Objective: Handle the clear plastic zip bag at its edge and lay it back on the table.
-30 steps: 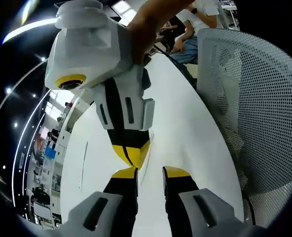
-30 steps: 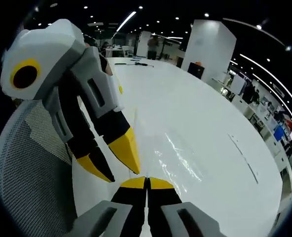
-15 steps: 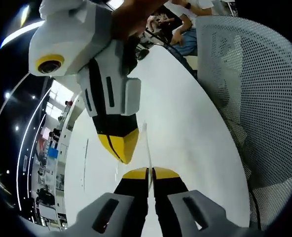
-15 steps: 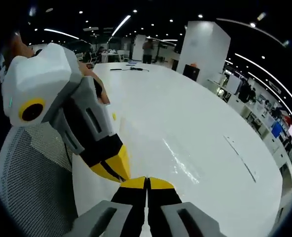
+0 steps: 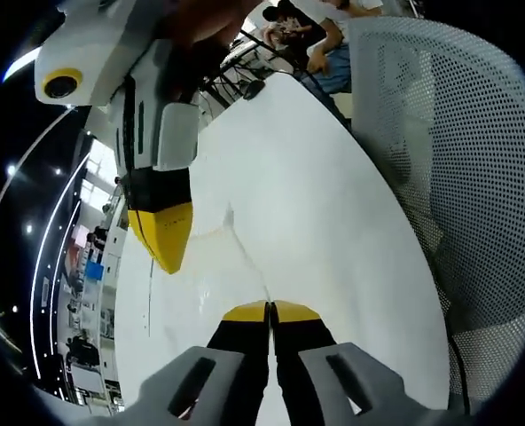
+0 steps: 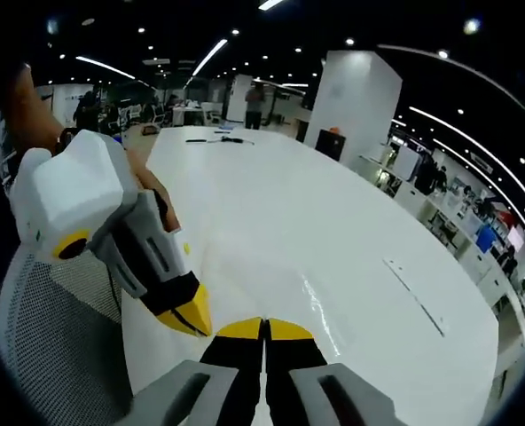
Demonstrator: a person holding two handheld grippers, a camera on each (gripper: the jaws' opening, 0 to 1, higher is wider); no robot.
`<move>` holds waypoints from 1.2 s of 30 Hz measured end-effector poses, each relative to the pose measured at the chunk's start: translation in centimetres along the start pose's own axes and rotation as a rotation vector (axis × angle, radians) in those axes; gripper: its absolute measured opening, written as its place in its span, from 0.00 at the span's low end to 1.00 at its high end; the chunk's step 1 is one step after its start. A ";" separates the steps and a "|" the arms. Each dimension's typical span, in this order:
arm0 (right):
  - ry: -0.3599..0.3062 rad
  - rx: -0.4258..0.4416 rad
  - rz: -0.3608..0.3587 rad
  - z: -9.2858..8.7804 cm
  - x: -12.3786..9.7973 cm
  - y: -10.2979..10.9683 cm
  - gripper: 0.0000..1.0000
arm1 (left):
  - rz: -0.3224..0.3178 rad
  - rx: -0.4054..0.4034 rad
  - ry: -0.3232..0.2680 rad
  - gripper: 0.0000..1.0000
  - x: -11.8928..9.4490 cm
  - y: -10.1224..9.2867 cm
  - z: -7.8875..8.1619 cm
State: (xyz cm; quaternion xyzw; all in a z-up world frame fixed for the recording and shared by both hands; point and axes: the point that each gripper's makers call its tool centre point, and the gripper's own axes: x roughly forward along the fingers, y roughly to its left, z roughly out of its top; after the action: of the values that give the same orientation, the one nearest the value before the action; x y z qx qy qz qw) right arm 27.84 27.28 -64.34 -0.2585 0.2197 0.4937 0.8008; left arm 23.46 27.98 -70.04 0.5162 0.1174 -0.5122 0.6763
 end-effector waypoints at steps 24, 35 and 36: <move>-0.059 0.010 -0.095 1.3 -1.4 -1.8 0.00 | -0.002 -0.033 0.016 0.00 -0.1 0.5 -1.3; 0.007 -0.061 -0.124 -0.3 -0.9 -1.6 0.00 | 0.016 -0.038 -0.006 0.00 0.1 1.5 -1.1; 0.010 -0.060 -0.123 -0.4 -0.8 -1.5 0.00 | 0.018 -0.049 -0.015 0.00 0.1 1.7 -1.0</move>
State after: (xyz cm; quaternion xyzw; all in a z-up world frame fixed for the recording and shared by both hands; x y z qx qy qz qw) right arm 28.84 25.89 -63.86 -0.2979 0.1927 0.4487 0.8202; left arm 25.25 28.63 -69.54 0.4966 0.1205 -0.5069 0.6941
